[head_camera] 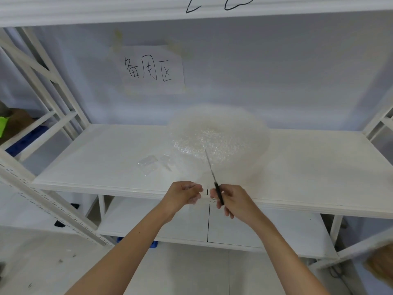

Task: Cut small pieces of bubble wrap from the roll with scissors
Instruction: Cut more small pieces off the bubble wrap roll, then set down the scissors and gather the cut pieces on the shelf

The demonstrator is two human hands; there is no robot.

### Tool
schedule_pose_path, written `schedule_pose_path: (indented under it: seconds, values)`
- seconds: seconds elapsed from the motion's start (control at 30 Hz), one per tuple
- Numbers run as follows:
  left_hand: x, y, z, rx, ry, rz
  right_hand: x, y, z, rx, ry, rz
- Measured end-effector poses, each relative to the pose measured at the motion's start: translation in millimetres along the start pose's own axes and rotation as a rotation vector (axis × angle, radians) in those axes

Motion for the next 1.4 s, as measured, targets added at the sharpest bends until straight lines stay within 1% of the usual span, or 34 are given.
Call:
schedule_pose_path:
  seconds: [0.1,0.23,0.33,0.43,0.57,0.7,0.8,0.97,1.17,1.23,1.3,1.4]
  values:
    - [-5,-1,-6,0.005,-0.053,-0.003,-4,-2,35,-0.198,-0.040,-0.017]
    - [-9,-3,-10,0.008,-0.045,-0.011,-34,-10,82,-0.405,-0.048,-0.152]
    - [-11,-3,-11,0.029,0.006,-0.031,-63,-14,105,-0.512,-0.077,-0.291]
    - [-13,-4,-11,0.036,0.027,-0.045,-88,-16,119,-0.558,-0.018,-0.421]
    - [-14,-7,-11,0.038,0.029,-0.044,-106,-22,134,-0.542,0.215,-0.578]
    - [-15,-10,-8,0.030,0.030,-0.050,-113,-34,140,-0.492,0.494,-0.616]
    - [-16,-12,-5,0.022,0.043,-0.056,-121,-45,140,-0.396,0.606,-0.640]
    - [-21,-18,-1,-0.002,0.042,-0.069,-119,-55,136,-0.260,0.633,-0.678]
    - [-22,-23,-1,-0.004,0.058,-0.073,-127,-70,138,-0.184,0.493,-0.856]
    - [-23,-25,-2,-0.004,0.064,-0.068,-129,-73,140,-0.170,0.546,-0.829]
    - [-23,-27,-3,-0.004,0.067,-0.066,-128,-73,144,-0.209,0.651,-0.754]
    - [-23,-29,-5,-0.004,0.072,-0.065,-133,-76,148,-0.229,0.644,-0.697]
Point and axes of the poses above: each hand's wrist, its own y-axis away from the middle knuckle, its own z-axis out of the back of the hand, x = y × z, the point moved 2 cm from there along -y, towards the middle knuckle, and after that the axes turned 12 degrees about y, right-handed, at the moved point
